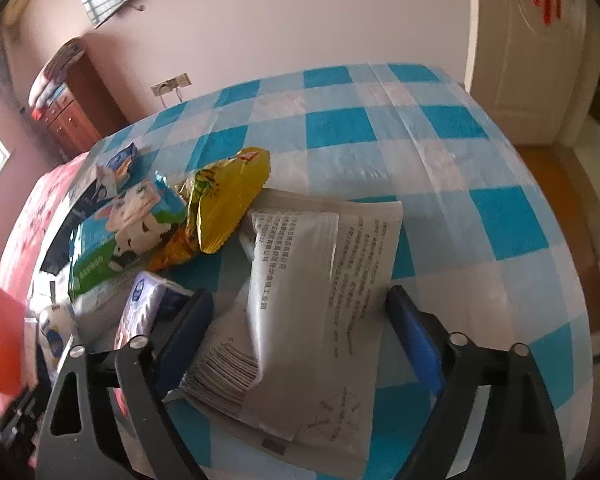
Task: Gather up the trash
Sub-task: 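Grasp the white paper envelope with the right gripper while the left holds the carton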
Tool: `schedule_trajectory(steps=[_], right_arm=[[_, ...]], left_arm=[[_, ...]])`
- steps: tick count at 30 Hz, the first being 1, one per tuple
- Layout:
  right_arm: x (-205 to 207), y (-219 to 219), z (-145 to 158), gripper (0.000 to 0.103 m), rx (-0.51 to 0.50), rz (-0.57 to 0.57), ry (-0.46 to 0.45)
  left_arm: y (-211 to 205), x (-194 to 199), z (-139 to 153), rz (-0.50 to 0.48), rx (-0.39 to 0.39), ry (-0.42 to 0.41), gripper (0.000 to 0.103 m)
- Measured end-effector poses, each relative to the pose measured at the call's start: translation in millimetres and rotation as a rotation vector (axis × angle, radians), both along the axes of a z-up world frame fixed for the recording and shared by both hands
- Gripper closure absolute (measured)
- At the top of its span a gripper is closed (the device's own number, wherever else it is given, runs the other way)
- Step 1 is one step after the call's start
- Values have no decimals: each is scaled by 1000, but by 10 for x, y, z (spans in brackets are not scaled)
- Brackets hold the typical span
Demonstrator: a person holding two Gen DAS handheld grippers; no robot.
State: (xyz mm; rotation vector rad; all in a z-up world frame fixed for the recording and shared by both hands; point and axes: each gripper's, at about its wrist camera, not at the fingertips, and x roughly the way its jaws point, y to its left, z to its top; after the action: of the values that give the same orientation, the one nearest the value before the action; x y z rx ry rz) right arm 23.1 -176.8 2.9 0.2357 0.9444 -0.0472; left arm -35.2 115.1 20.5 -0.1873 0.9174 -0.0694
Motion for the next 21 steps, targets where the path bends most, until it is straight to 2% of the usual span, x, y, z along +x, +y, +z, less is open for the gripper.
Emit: schedule_trajectory(steps=[5, 9, 14, 21], right_arm=[[-101, 28, 11, 32, -59, 52, -50], [-182, 42, 52, 42, -94, 79, -76], [-318, -2, 97, 53, -83, 92, -107], [-491, -49, 126, 57, -65, 95, -118]], left_arm=[[-100, 50, -40, -8, 78, -8, 43], [-121, 35, -52, -13, 103, -24, 44], [-100, -2, -41, -17, 89, -35, 46], [-95, -102, 43, -29, 65, -64, 48]])
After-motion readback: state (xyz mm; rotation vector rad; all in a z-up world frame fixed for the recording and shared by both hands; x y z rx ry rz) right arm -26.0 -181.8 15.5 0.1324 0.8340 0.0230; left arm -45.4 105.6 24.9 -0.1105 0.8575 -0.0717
